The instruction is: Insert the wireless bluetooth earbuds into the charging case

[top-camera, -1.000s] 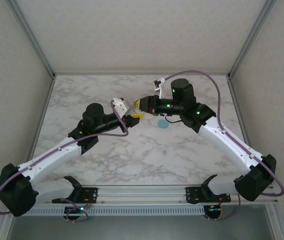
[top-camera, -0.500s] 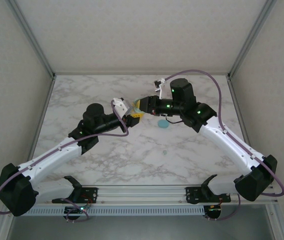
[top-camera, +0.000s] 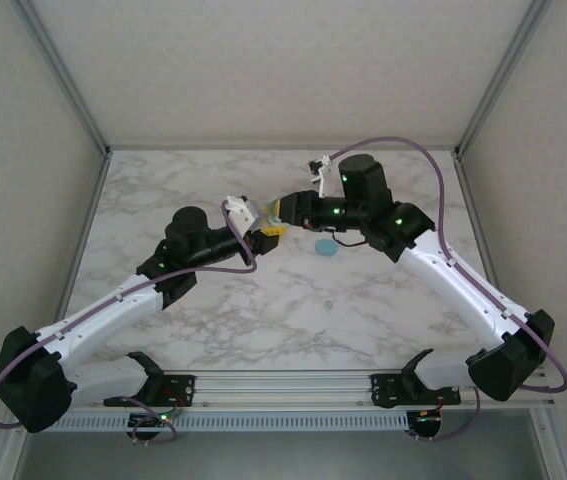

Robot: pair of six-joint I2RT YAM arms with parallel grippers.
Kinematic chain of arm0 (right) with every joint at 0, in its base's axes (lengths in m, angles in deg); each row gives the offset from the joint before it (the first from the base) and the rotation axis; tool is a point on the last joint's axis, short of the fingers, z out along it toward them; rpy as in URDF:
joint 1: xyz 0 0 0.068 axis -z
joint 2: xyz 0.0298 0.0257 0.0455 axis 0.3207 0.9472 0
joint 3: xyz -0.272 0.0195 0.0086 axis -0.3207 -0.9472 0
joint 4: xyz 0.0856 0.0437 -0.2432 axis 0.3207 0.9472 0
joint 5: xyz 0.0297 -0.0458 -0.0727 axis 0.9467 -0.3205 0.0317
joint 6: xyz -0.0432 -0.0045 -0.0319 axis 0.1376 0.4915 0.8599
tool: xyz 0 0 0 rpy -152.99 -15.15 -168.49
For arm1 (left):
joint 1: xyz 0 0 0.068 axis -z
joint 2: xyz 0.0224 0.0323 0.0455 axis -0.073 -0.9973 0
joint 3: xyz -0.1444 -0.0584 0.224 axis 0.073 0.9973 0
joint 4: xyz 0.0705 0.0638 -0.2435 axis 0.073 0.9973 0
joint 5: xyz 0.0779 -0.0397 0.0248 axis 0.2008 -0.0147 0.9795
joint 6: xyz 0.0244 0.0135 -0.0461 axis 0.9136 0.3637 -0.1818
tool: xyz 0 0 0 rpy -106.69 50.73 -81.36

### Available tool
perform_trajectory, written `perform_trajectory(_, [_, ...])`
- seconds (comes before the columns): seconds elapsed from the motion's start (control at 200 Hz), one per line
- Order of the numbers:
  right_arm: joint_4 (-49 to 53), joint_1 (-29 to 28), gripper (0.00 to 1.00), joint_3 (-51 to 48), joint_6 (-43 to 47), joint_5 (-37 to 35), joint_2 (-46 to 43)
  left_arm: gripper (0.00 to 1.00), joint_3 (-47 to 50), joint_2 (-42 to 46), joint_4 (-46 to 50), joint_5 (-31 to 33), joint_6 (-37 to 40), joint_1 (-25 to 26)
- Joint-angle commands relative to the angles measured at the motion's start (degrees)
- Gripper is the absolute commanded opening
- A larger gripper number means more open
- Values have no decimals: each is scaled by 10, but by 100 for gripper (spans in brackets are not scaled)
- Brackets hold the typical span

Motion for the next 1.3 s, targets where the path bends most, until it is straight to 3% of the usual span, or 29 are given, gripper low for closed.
perform_trajectory(0.0, [29,-6,37,15,15,-18,6,20,-11,6,-40,-22,-9,6])
perform_trajectory(0.235, [36,-6,38,28,10,-10,16,21,-12,3,-39,-23,-10,8])
perform_trajectory(0.451, [32,-6,29,32,11,-10,22,20,-13,0,-38,-29,-11,10])
perform_trajectory(0.676, [33,-6,35,33,16,-17,12,20,-10,4,-38,-15,-10,11])
perform_trajectory(0.891, [70,-6,43,26,49,-21,-49,20,-2,14,-27,43,-3,10])
perform_trajectory(1.081, [147,-5,43,2,81,-119,-121,20,8,18,-34,52,-4,10])
perform_trajectory(1.226, [267,15,42,-54,78,-300,-158,20,16,34,-34,57,-4,10])
perform_trajectory(1.296, [293,50,43,-99,59,-296,-154,20,18,45,-31,60,-5,10])
